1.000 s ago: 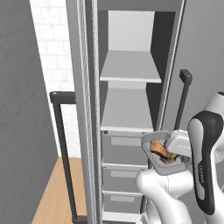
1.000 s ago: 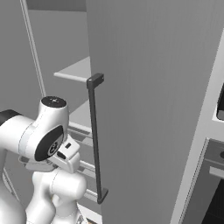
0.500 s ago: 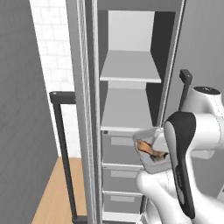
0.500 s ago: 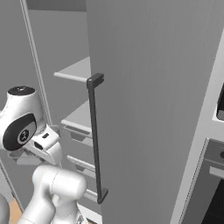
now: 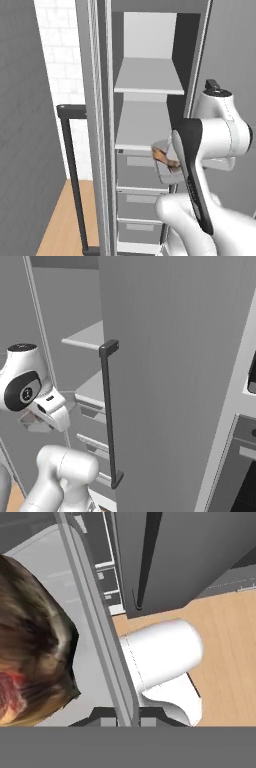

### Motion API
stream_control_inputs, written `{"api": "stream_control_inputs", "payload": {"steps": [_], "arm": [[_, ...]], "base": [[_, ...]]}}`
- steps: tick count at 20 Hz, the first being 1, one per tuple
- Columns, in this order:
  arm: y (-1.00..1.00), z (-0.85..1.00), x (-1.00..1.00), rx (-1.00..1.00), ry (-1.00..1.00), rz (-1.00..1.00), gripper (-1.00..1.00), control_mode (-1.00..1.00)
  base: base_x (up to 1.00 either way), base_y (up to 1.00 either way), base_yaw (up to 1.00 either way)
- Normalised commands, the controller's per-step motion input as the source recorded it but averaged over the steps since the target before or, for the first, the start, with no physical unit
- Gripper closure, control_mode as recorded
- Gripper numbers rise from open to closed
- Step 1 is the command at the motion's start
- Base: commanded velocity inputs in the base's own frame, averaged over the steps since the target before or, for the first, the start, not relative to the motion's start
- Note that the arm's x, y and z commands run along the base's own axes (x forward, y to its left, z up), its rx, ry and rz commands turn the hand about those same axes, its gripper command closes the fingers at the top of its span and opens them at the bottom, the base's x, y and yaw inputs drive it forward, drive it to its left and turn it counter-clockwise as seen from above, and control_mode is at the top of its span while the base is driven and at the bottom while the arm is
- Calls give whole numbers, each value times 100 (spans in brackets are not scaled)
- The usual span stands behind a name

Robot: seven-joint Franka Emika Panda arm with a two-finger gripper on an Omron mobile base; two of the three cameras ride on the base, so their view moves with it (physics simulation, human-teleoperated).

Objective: Take the meat container that has the steak and place it on the second highest rack of the freezer. Then take the vegetable container that has the avocado and lemon wedge and place it on the highest rack of the freezer.

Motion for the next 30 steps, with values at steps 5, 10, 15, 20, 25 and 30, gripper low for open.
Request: {"api": "stream_control_inputs", "payload": {"steps": [5,10,15,20,25,30], "arm": [[0,0,99,-1,-2,-26,100,-100],[-2,0,89,0,-1,-30,100,-100],[-3,-21,68,0,-4,-24,100,-100],[0,-40,52,0,-13,-11,100,-100],[0,-34,23,0,-3,-1,100,-100],[0,-30,13,0,0,0,100,-100]], "base": [[0,0,0],[0,0,0],[0,0,0],[0,0,0],[0,0,0],[0,0,0]]}}
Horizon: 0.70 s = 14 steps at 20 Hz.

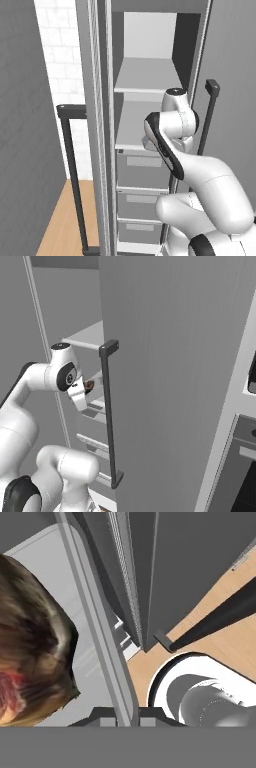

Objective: Take the meat container that has the steak and place it on the second highest rack of the freezer. Then take the vegetable container that has the avocado and lemon wedge and place it on the highest rack of the freezer.

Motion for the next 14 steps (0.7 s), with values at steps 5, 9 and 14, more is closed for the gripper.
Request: {"api": "stream_control_inputs", "payload": {"steps": [5,9,14], "arm": [[0,-9,37,0,0,4,100,-100],[0,0,74,0,-1,10,100,-100],[5,-1,53,-5,-10,6,100,-100]], "base": [[0,0,0],[0,0,0],[0,0,0]]}}
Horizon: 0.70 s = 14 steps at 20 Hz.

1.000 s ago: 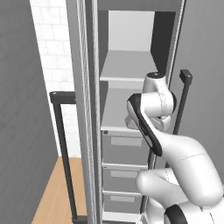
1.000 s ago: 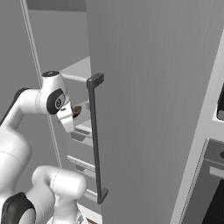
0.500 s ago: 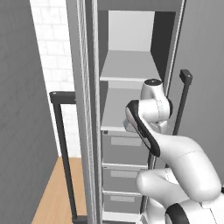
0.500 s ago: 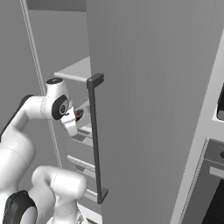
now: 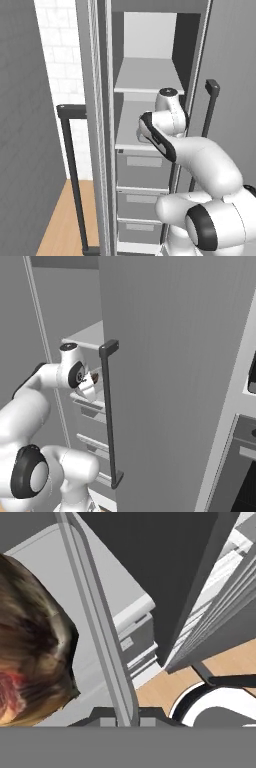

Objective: Take the meat container that has the steak and place it on the second highest rack of the freezer. Then take the vegetable container that has the avocado and lemon wedge and place it on the highest rack of the freezer.

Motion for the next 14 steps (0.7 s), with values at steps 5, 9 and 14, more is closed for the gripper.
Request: {"api": "stream_control_inputs", "payload": {"steps": [5,9,14], "arm": [[10,-24,15,-4,-19,7,100,-100],[3,-50,0,-3,-11,6,100,-100],[0,-40,16,-1,0,4,100,-100]], "base": [[0,0,0],[0,0,0],[0,0,0]]}}
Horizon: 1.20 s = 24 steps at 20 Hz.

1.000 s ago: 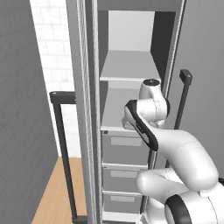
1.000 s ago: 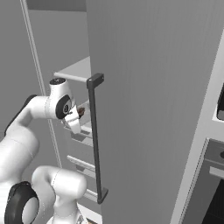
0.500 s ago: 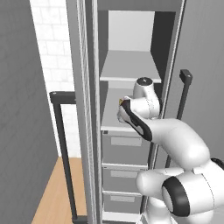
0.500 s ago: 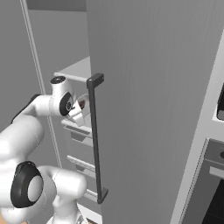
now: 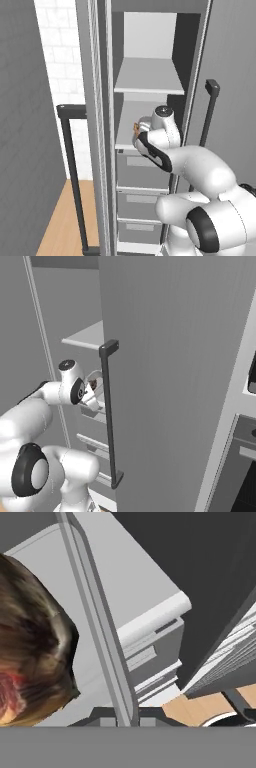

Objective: Take the meat container that has the steak and place it on the second highest rack of the freezer. Then take the vegetable container that has the avocado and lemon wedge and place it on the highest rack of the freezer.

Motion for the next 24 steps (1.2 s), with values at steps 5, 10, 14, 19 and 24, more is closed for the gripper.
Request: {"api": "stream_control_inputs", "payload": {"steps": [5,10,14,19,24], "arm": [[0,0,60,-3,0,1,100,-100],[0,-3,68,-2,0,0,100,-100],[0,-6,45,-5,0,0,100,-100],[0,-30,15,-5,0,0,100,-100],[0,-59,1,-3,0,0,100,-100]], "base": [[0,0,0],[0,0,0],[0,0,0],[0,0,0],[0,0,0]]}}
